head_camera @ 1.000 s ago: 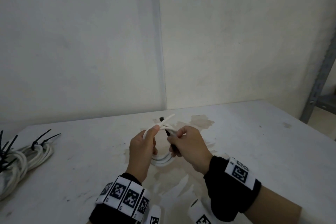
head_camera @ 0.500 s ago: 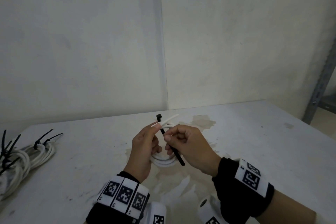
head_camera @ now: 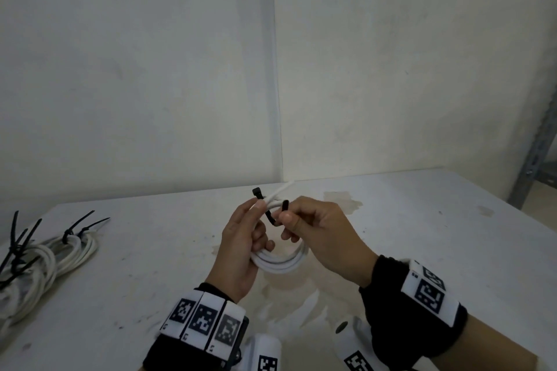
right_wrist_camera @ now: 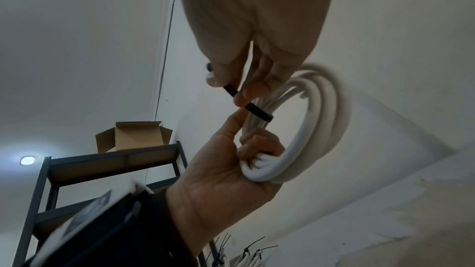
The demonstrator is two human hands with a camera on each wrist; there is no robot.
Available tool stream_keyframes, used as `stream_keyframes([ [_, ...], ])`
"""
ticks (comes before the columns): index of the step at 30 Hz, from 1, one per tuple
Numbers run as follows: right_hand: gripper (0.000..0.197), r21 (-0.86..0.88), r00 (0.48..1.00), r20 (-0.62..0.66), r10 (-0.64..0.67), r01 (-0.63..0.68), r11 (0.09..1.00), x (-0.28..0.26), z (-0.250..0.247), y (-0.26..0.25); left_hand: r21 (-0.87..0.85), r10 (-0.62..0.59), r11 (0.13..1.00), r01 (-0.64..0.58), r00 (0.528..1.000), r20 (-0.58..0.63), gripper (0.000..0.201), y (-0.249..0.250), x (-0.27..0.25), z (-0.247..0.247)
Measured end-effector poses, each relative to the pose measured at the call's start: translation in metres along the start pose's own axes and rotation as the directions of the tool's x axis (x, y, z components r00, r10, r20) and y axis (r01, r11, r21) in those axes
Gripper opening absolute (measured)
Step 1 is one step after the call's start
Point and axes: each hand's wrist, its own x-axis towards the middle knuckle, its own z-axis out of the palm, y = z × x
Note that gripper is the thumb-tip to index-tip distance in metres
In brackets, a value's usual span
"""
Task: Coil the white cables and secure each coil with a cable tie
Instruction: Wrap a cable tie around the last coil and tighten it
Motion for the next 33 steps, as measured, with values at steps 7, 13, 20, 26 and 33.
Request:
stream_keyframes([
  [7,0.023,-0.059,0.997,-0.067,0.047,-0.051,0.997,0.009,0.006,-0.001,-0.003,-0.007,1.000,0.007,1.000,0.030,0.017,-0.005,-0.006,0.004],
  [13,0.021,-0.220,0.995,-0.086,0.054,-0.072,0.973,0.009,0.009,-0.002,0.001,-0.037,0.999,0.037,0.999,0.009,0.055,-0.003,-0.007,0.007],
  [20,0.026,-0.253,0.993,-0.083,0.086,-0.104,0.962,0.008,0.011,-0.007,0.048,-0.041,0.998,0.045,0.996,-0.077,0.038,-0.003,-0.006,0.008],
  [26,0.026,-0.233,0.986,-0.129,0.101,-0.129,0.964,0.009,0.013,-0.005,0.039,-0.049,0.998,0.054,0.990,-0.134,0.044,-0.004,-0.004,0.011],
  [33,0.032,-0.216,0.987,-0.140,0.081,-0.111,0.970,0.007,0.014,-0.003,0.050,-0.051,0.997,0.059,0.988,-0.146,0.030,-0.003,-0.004,0.011],
])
